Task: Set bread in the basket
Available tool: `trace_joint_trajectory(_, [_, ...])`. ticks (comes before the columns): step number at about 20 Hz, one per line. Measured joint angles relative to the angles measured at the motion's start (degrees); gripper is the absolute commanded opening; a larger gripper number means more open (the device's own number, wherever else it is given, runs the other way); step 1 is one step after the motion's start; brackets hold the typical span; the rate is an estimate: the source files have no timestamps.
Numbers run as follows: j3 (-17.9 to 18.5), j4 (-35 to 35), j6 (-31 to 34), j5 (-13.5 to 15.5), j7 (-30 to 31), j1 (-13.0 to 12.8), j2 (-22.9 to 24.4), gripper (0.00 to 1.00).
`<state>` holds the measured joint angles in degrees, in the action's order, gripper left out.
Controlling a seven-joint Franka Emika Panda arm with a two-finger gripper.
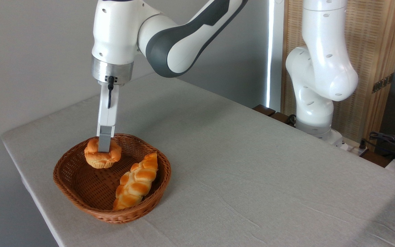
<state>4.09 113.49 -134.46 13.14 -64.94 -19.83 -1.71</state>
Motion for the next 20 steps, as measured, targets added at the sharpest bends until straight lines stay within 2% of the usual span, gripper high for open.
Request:
trace_joint_trajectory(8, [-0.1, -0.2, 0.0, 0.8, 0.0, 0.0, 0.1, 1.00])
trace_joint_trajectory(11, [0.1, -1.1, 1.1, 0.8, 0.1, 1.8, 1.3, 1.00])
trace_joint_trajectory(13, [0.2, -3.2, 9.9, 0.8, 0.1, 4.3, 3.5, 1.00])
trace_joint_trajectory(17, [0.6, -13.9, 34.3, 0.3, 3.5, 9.7, 6.5, 1.00])
trace_joint_trajectory(20, [0.3, -18.8, 44.3, -5.6, 11.6, 11.5, 6.8, 1.00])
